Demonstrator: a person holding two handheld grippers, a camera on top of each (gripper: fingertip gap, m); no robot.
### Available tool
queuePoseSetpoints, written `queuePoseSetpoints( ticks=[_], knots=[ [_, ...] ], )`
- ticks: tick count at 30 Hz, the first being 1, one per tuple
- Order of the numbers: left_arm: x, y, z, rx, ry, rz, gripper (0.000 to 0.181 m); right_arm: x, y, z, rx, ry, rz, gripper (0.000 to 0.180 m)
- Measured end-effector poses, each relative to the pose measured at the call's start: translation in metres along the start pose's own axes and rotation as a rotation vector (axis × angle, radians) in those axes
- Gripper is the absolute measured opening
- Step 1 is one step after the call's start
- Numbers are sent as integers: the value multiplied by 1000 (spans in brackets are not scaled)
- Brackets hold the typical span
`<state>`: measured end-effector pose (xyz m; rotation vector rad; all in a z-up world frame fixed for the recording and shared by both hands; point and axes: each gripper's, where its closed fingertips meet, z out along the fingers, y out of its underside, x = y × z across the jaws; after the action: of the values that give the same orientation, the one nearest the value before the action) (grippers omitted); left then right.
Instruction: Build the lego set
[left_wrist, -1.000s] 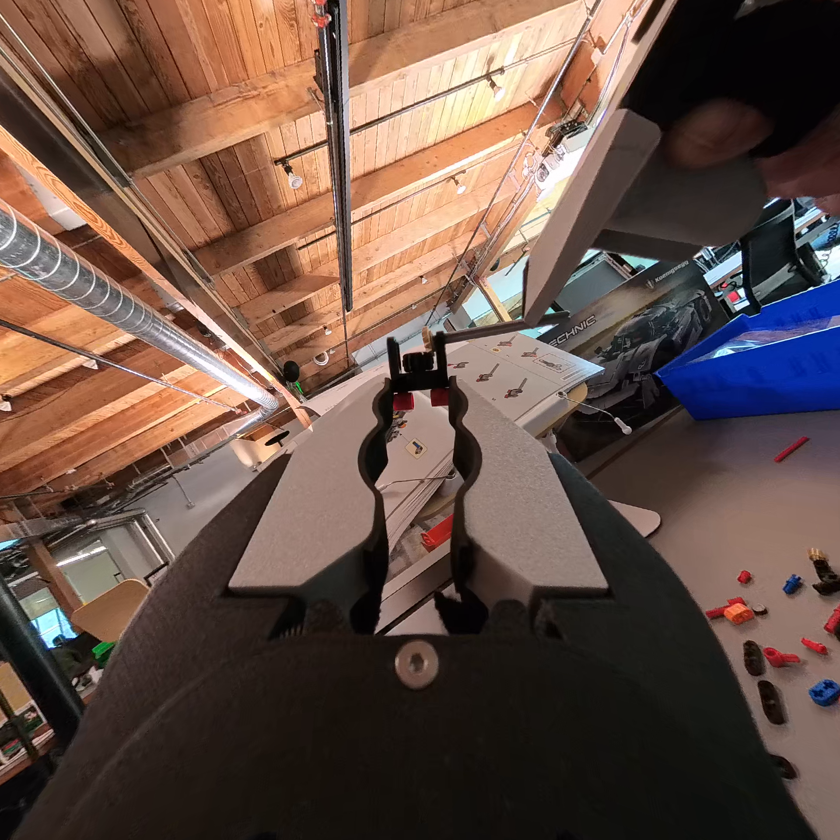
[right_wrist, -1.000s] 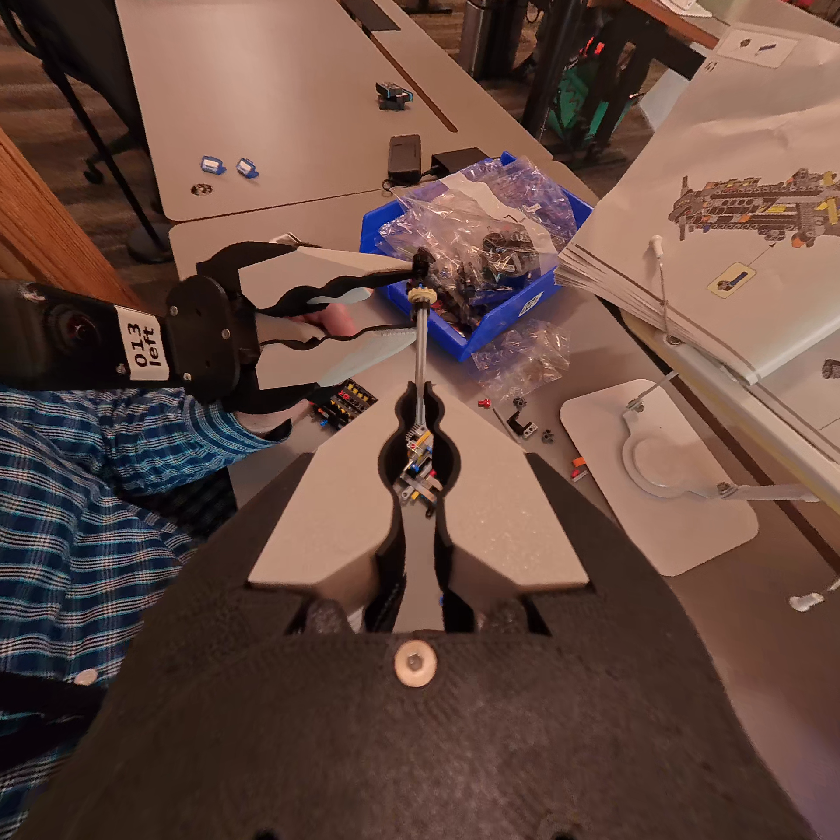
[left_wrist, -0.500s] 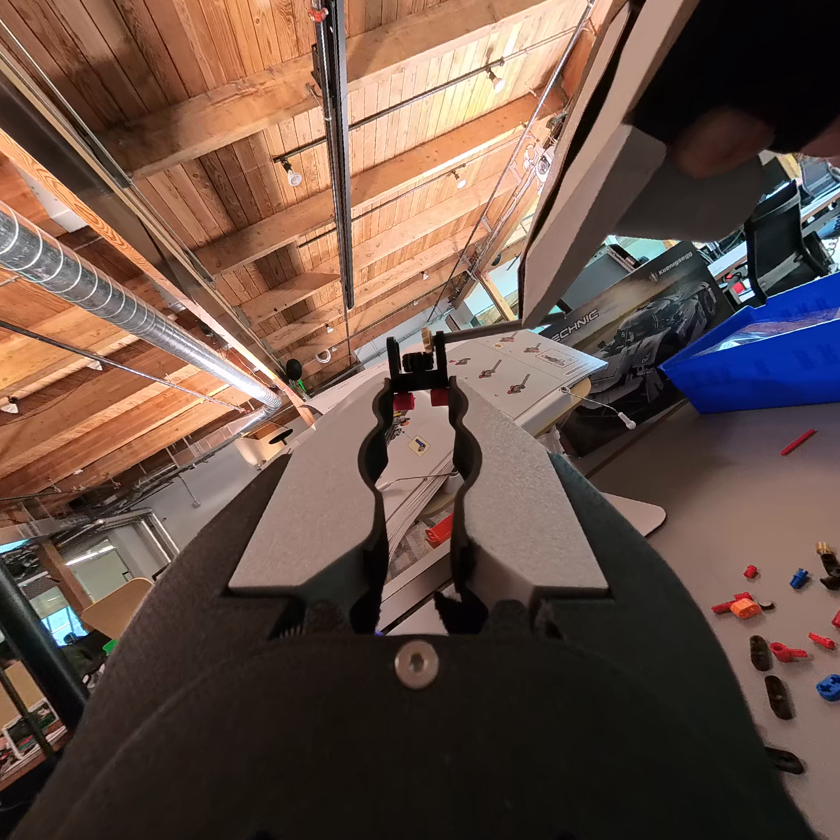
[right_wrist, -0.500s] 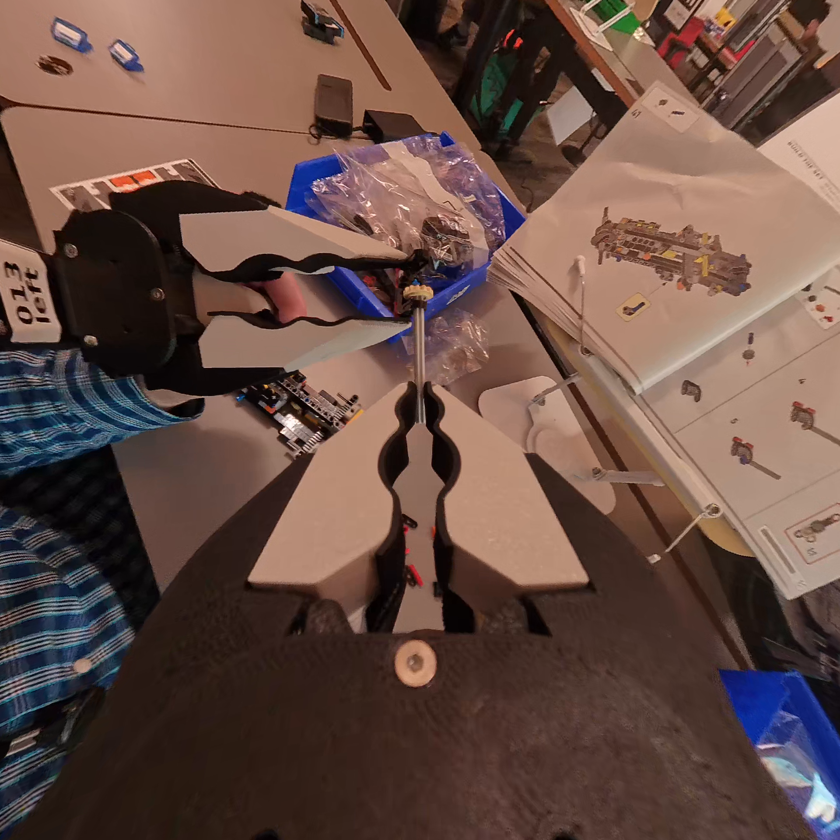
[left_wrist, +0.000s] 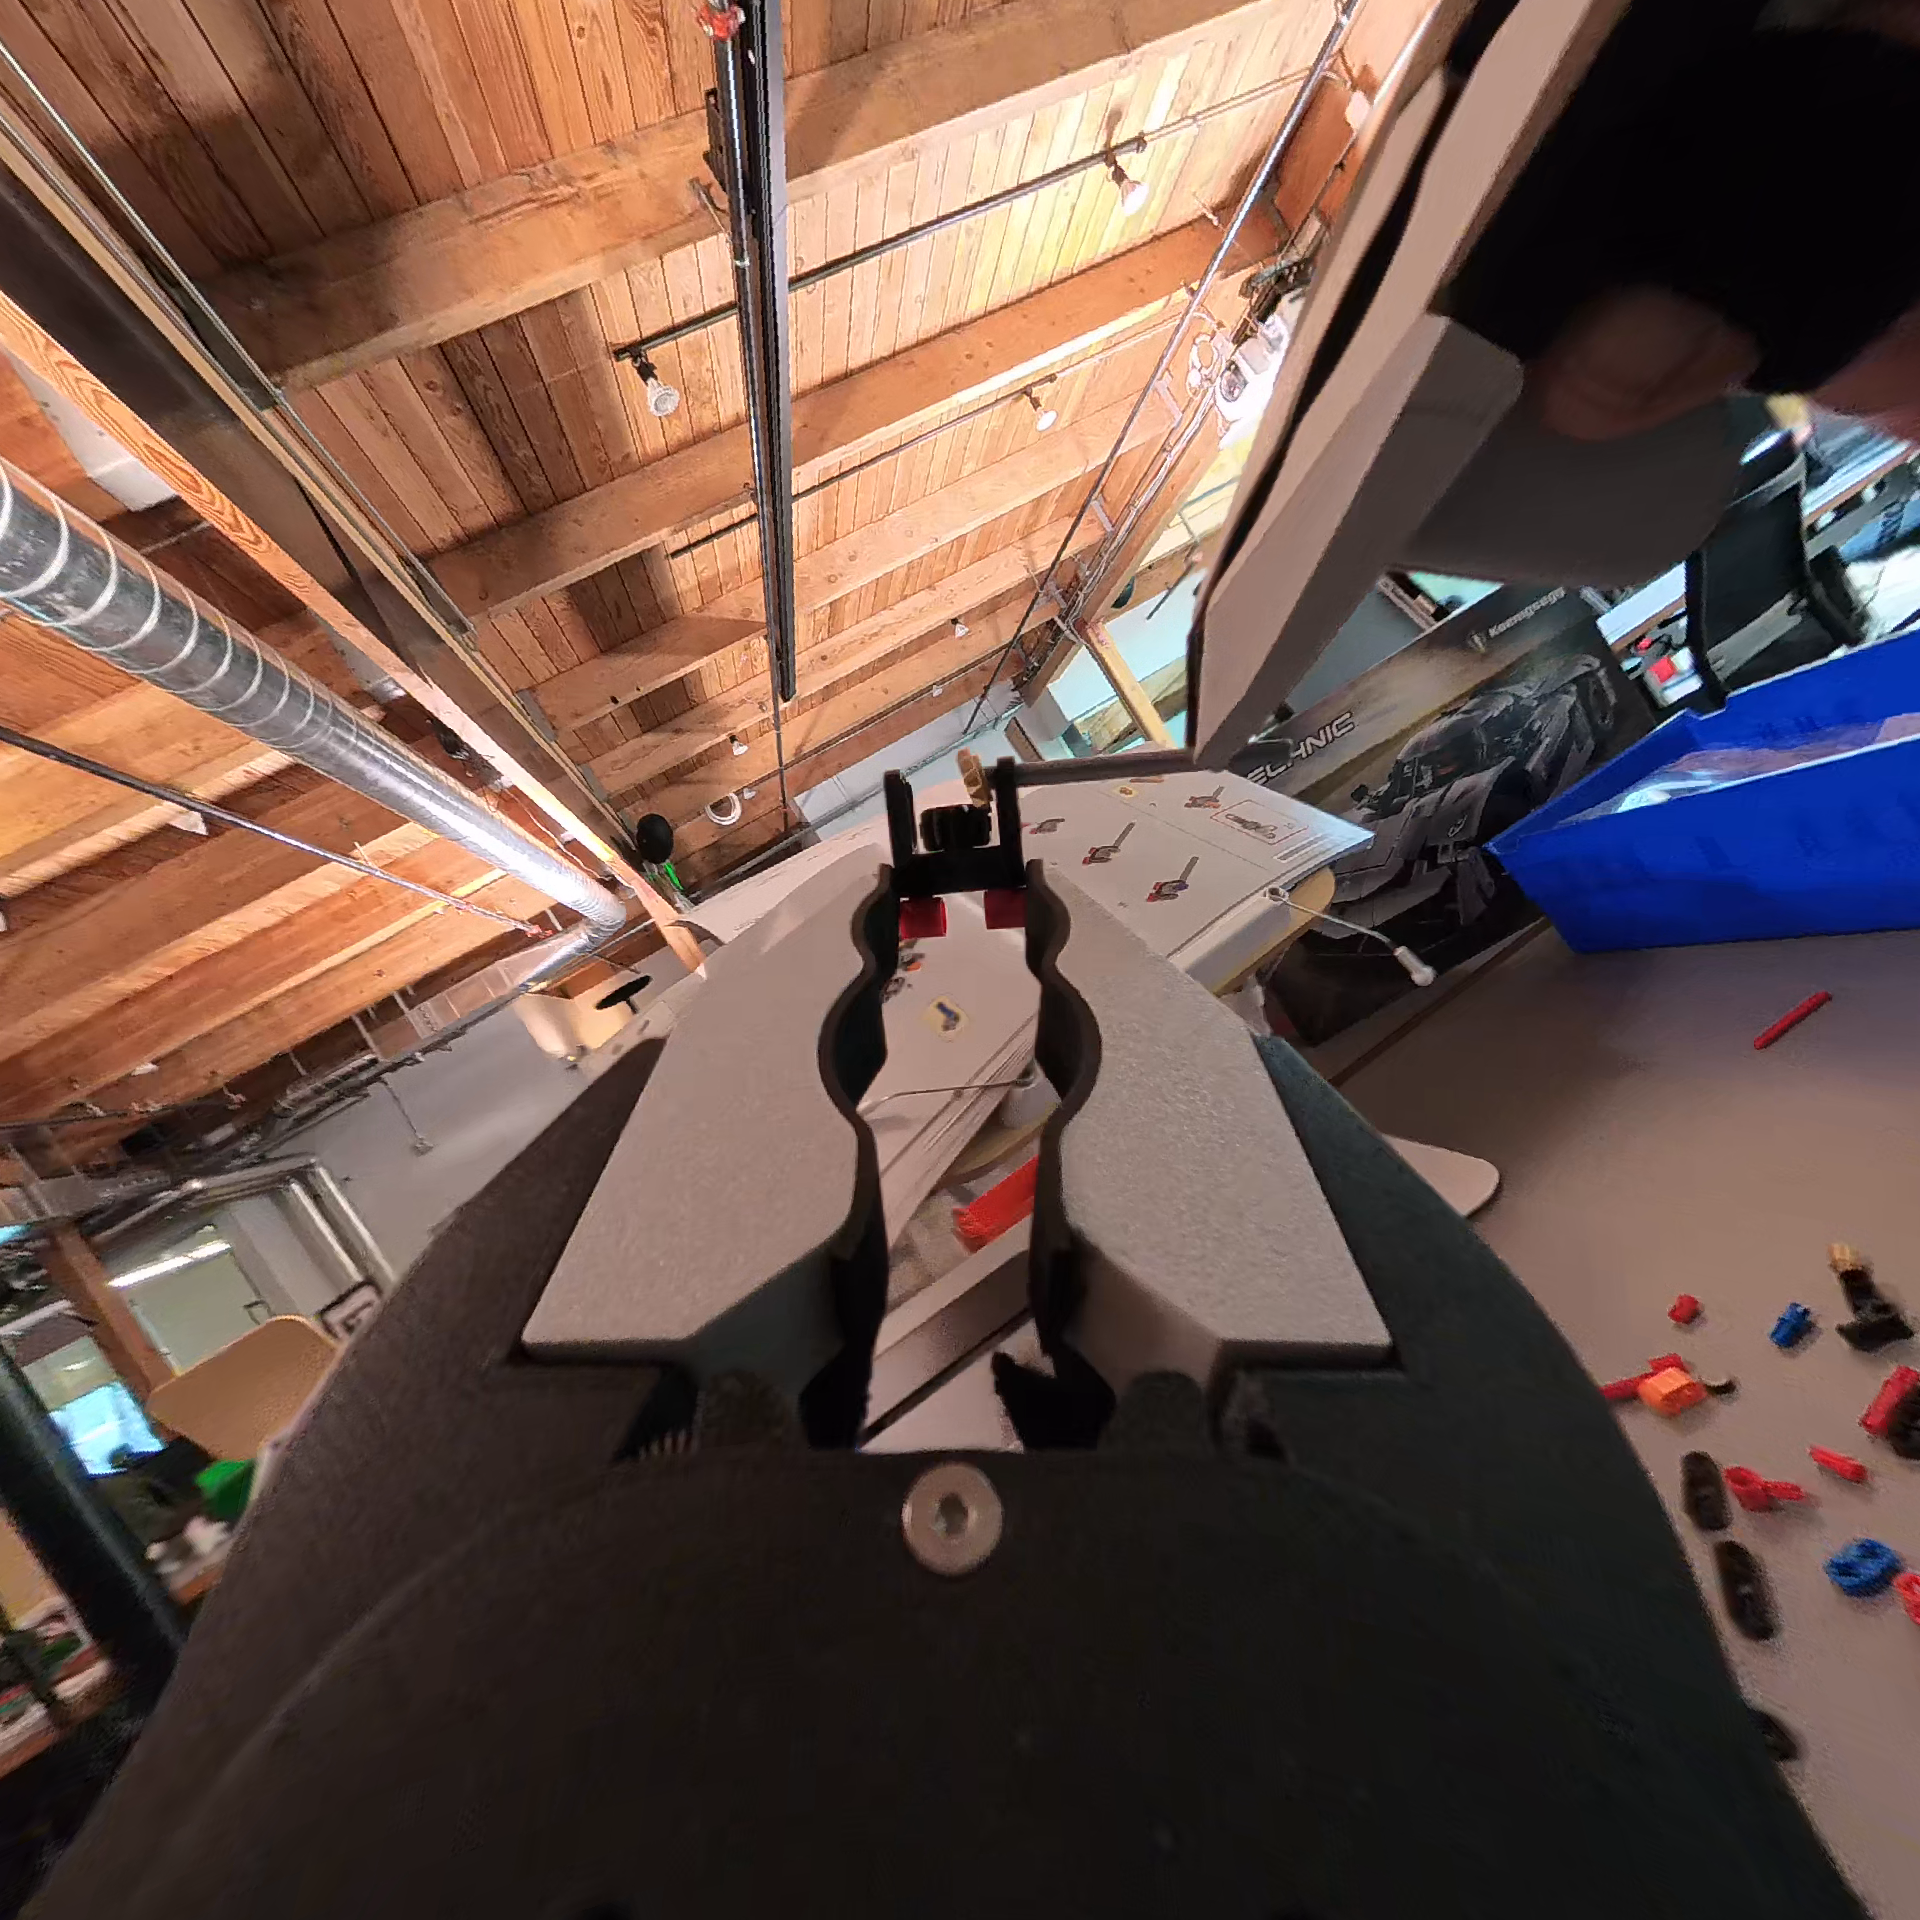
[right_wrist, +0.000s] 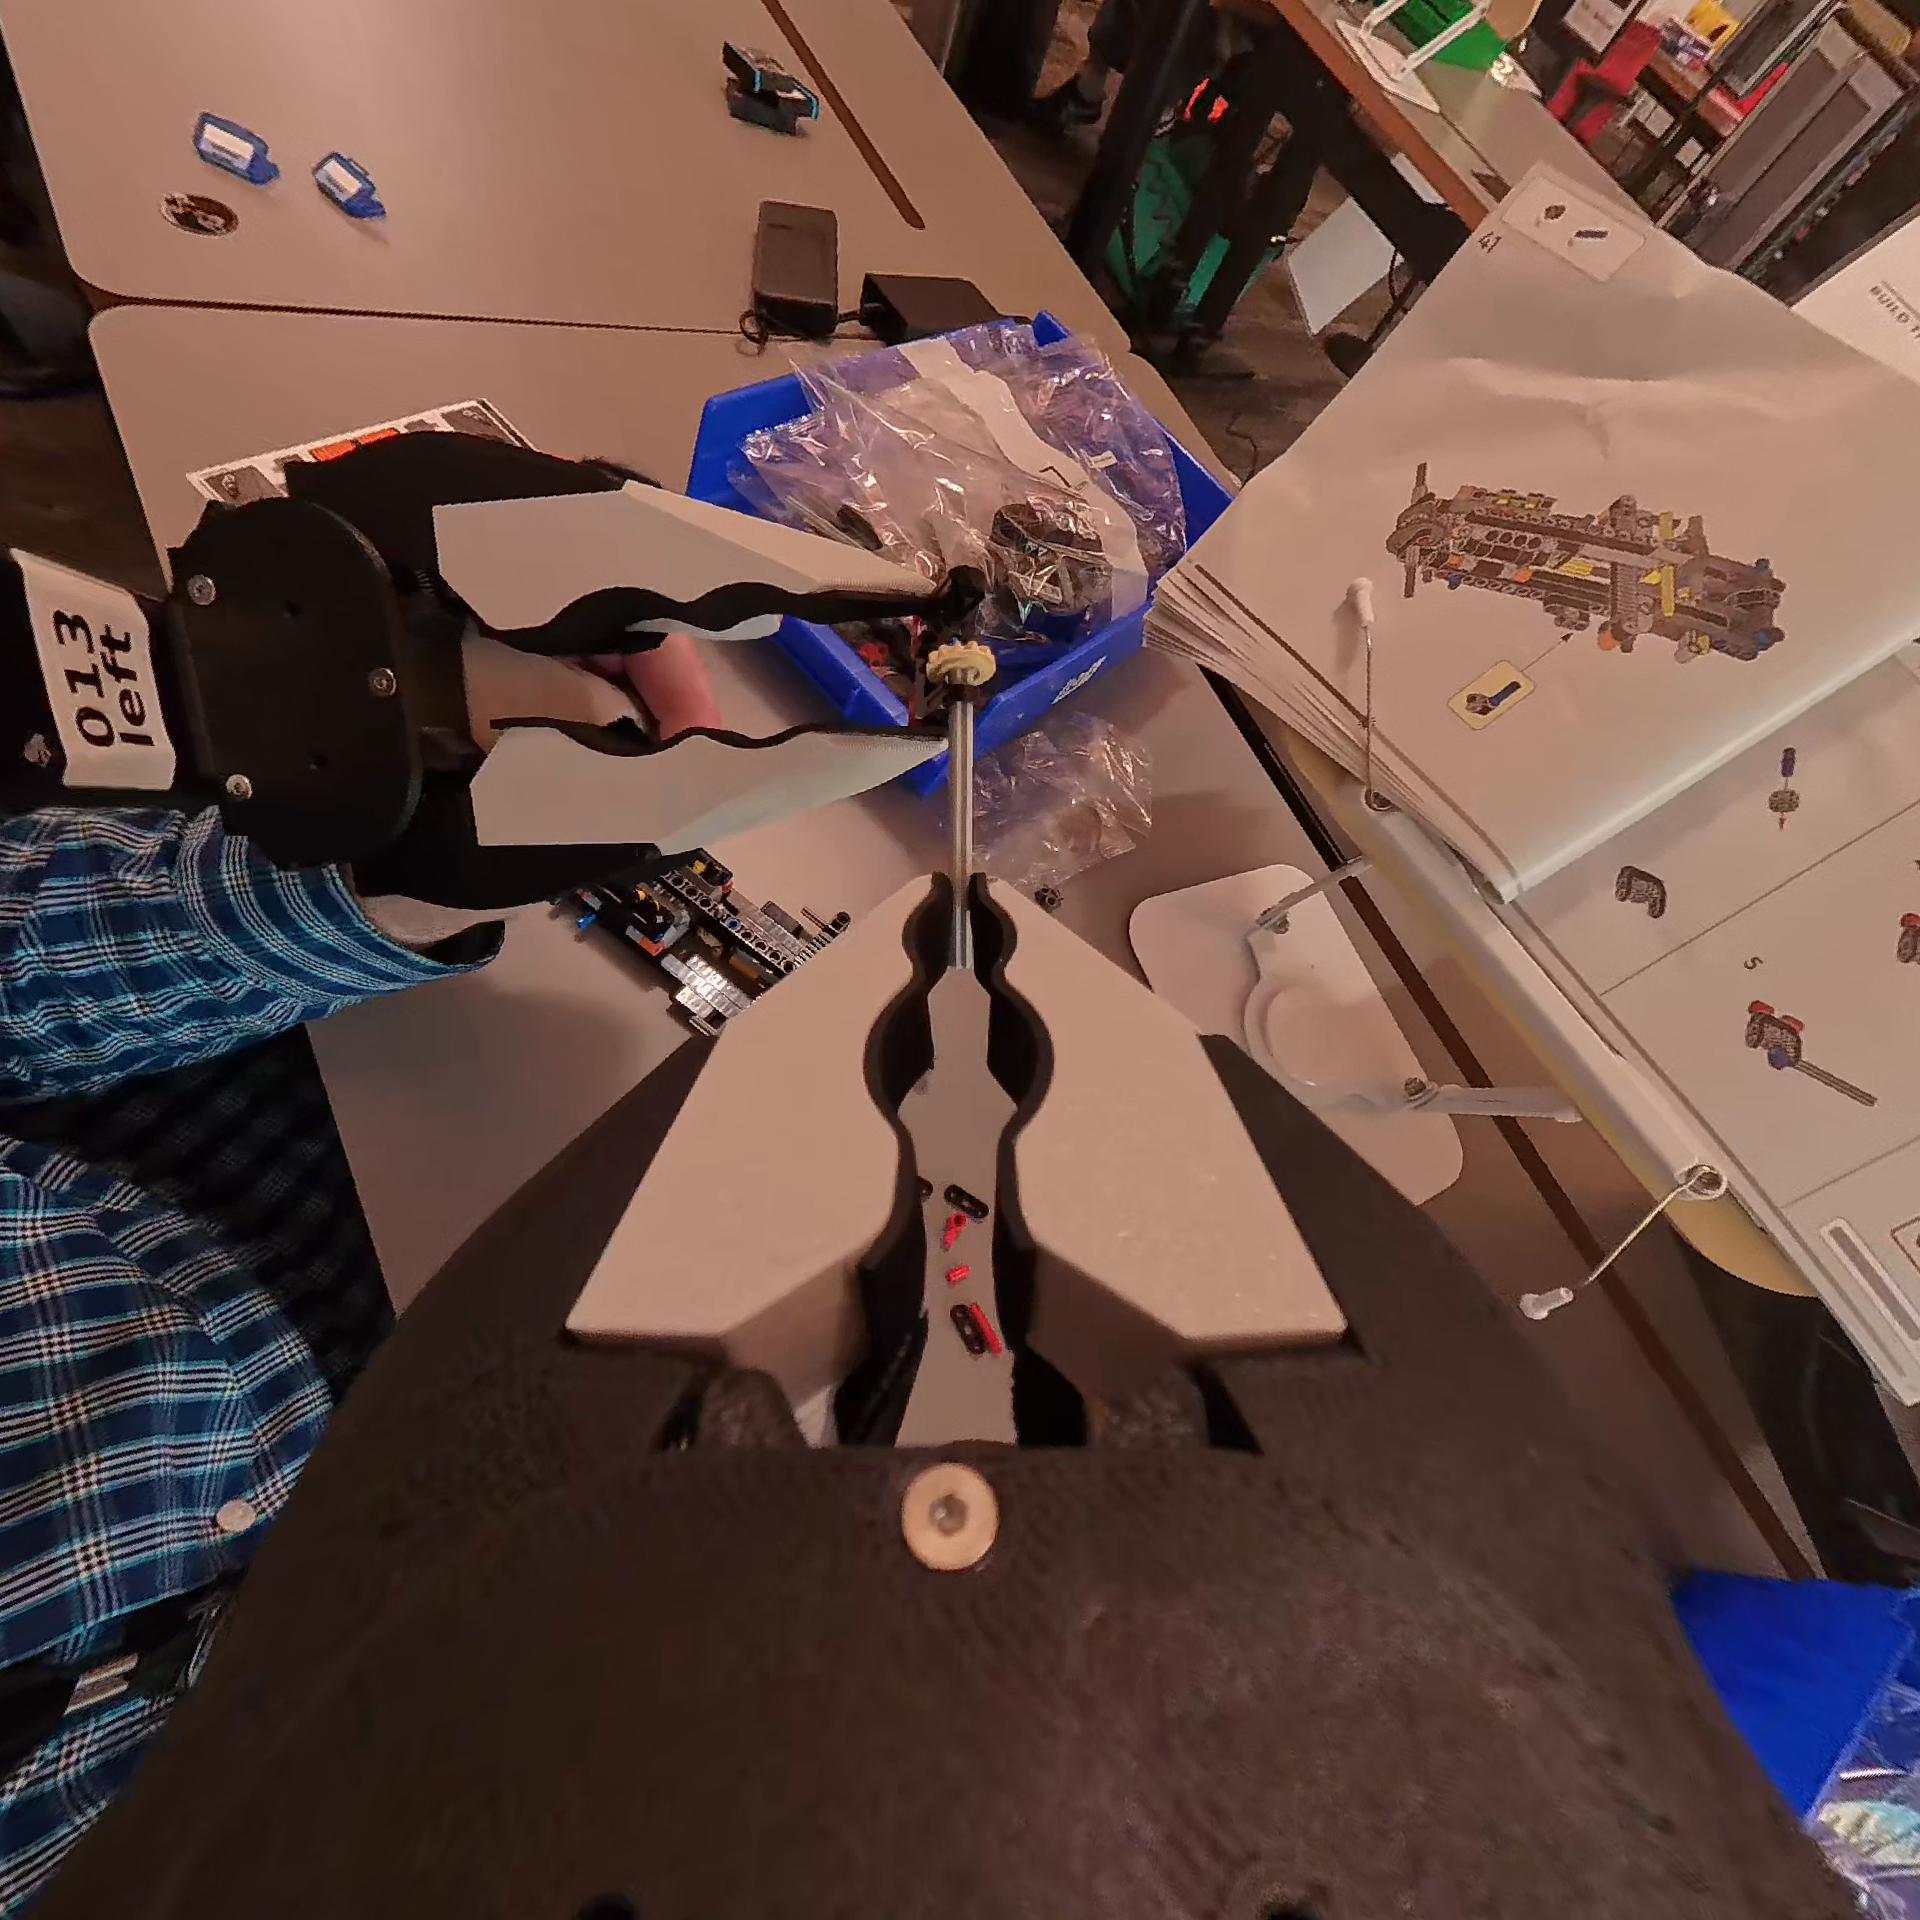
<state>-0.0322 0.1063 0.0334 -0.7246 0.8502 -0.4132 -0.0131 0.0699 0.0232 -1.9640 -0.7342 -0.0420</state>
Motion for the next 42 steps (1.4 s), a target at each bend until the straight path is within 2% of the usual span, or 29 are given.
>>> queuePoseSetpoints(
  ticks=[9,27,37,42],
  knots=[
    [-1,-1,0,19,19,-107,22,-2,-4,-1,16,-5,-12,1],
    [-1,-3,-1,35,33,-165,22,-3,-6,-2,31,-4,-17,4],
    [-1,-3,-1,50,72,-257,22,-3,-9,-9,68,-12,-46,17],
    [0,-5,-1,74,115,-343,22,-6,-17,-20,155,-91,-120,35]
  ],
)
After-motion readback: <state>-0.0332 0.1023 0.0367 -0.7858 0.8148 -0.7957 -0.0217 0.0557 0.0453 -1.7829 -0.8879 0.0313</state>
